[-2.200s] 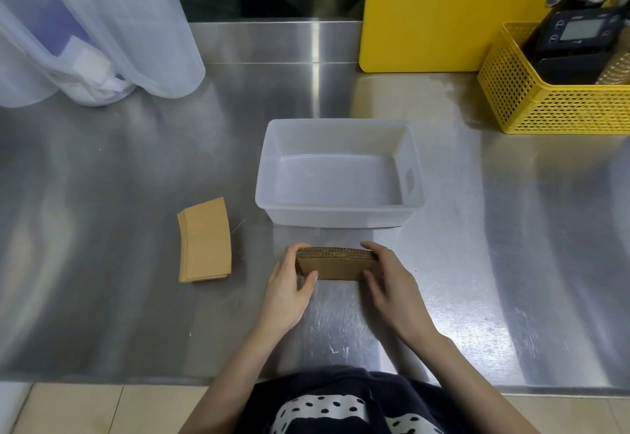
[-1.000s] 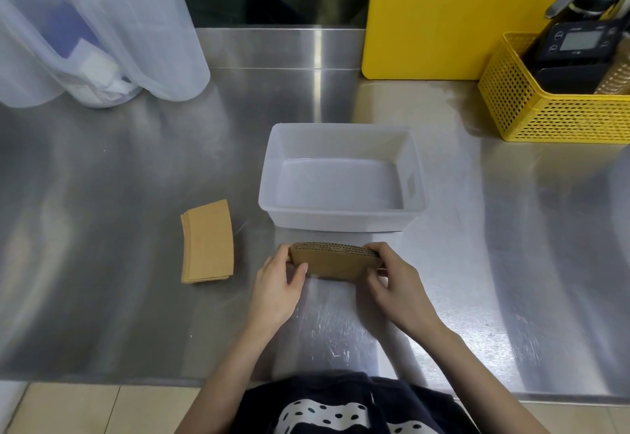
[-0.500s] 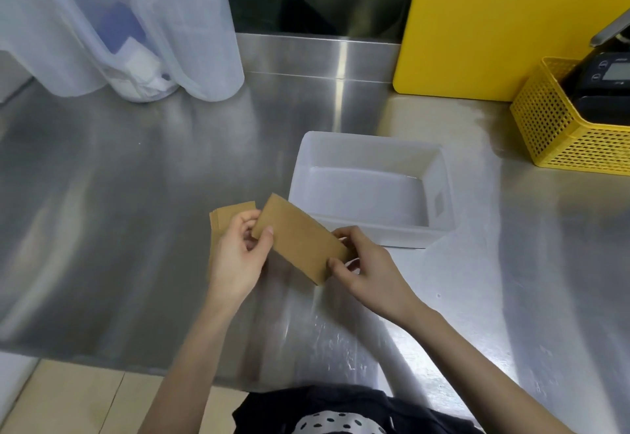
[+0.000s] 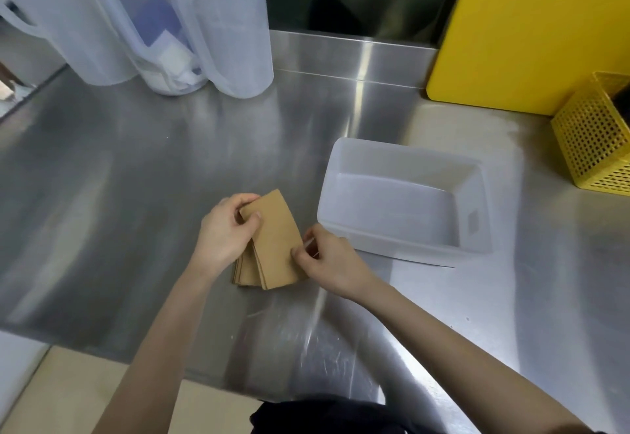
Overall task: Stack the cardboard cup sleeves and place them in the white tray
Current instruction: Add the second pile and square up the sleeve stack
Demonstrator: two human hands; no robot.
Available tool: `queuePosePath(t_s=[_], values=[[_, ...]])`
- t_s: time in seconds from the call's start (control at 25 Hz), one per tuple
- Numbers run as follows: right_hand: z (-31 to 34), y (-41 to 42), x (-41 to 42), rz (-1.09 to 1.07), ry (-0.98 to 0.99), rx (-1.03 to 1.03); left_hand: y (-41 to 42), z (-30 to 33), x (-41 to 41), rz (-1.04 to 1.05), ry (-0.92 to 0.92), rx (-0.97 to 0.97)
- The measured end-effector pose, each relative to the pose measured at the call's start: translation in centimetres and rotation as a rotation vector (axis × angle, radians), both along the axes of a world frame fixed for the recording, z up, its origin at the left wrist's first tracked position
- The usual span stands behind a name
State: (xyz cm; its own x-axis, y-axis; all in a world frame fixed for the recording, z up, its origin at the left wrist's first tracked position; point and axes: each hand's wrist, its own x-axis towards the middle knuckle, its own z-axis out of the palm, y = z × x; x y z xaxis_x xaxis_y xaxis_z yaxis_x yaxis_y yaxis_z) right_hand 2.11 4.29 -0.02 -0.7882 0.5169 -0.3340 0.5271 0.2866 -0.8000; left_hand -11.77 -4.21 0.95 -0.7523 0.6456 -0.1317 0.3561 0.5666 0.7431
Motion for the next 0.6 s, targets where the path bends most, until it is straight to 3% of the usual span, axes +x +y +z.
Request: queuePosePath(t_s=[0.24,0.6], values=[[-0.9,0.4,-1.8,0.039,-0.103,0.017,0.9,-0.8,-0.6,-0.044,0.067,-0.102],[-2.4,-0.4,-2.9,0.029,-0.121,-0.01,0.8,-2.6,-0.7,0.003,0.063,-0.095]])
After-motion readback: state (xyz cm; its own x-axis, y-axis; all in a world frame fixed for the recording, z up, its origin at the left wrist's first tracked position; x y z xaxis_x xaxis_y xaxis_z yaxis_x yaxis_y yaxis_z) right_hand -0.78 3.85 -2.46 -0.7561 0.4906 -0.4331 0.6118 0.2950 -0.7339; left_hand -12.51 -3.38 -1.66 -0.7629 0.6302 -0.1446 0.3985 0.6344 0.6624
